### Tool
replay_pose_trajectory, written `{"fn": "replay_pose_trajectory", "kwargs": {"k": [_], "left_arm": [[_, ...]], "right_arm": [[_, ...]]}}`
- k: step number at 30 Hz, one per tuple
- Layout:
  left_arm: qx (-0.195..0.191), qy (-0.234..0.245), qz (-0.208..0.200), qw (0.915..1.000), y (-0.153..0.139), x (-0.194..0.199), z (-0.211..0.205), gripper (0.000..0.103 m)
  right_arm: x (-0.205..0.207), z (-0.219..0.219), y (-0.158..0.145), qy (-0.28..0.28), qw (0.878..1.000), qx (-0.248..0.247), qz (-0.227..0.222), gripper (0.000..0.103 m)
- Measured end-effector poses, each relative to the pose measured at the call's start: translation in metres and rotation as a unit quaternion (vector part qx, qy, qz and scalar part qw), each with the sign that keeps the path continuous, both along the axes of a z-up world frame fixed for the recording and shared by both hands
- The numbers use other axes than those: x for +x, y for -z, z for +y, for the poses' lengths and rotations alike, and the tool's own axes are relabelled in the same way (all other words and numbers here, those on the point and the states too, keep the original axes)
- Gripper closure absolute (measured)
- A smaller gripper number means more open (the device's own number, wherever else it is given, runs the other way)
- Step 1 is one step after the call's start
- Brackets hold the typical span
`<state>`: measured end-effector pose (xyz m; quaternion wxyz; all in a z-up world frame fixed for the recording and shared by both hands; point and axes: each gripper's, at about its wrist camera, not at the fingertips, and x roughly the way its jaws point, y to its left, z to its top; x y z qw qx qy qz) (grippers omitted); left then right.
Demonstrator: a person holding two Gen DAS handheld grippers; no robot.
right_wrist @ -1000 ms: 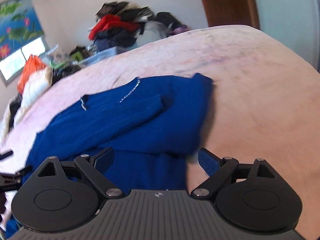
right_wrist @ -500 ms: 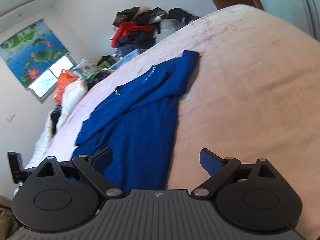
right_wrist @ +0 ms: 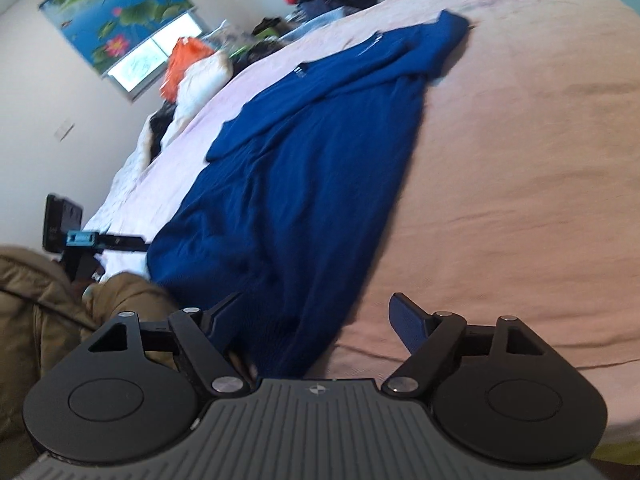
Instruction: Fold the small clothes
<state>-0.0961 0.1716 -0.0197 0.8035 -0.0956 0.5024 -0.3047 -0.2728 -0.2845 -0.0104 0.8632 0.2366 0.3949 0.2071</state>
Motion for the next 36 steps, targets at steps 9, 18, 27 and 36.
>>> {"fn": "replay_pose_trajectory", "kwargs": {"k": [9, 18, 27, 36], "left_arm": [[-0.055, 0.05, 0.034, 0.9966, 0.007, -0.002, -0.023, 0.001], [-0.07, 0.062, 0.075, 0.9927, 0.013, -0.001, -0.039, 0.066], [-0.042, 0.062, 0.018, 0.997, -0.013, -0.004, -0.045, 0.094], [-0.09, 0.028, -0.065, 0.9934, -0.052, 0.008, -0.044, 0.095]], "right_arm": [[0.023, 0.036, 0.004, -0.063, 0.997, 0.05, -0.008, 0.026], [0.038, 0.045, 0.005, -0.06, 0.997, 0.049, 0.009, 0.066], [0.033, 0.044, -0.013, -0.028, 0.998, 0.049, -0.021, 0.086], [0.048, 0.014, -0.027, 0.037, 0.994, 0.073, -0.066, 0.087]]}}
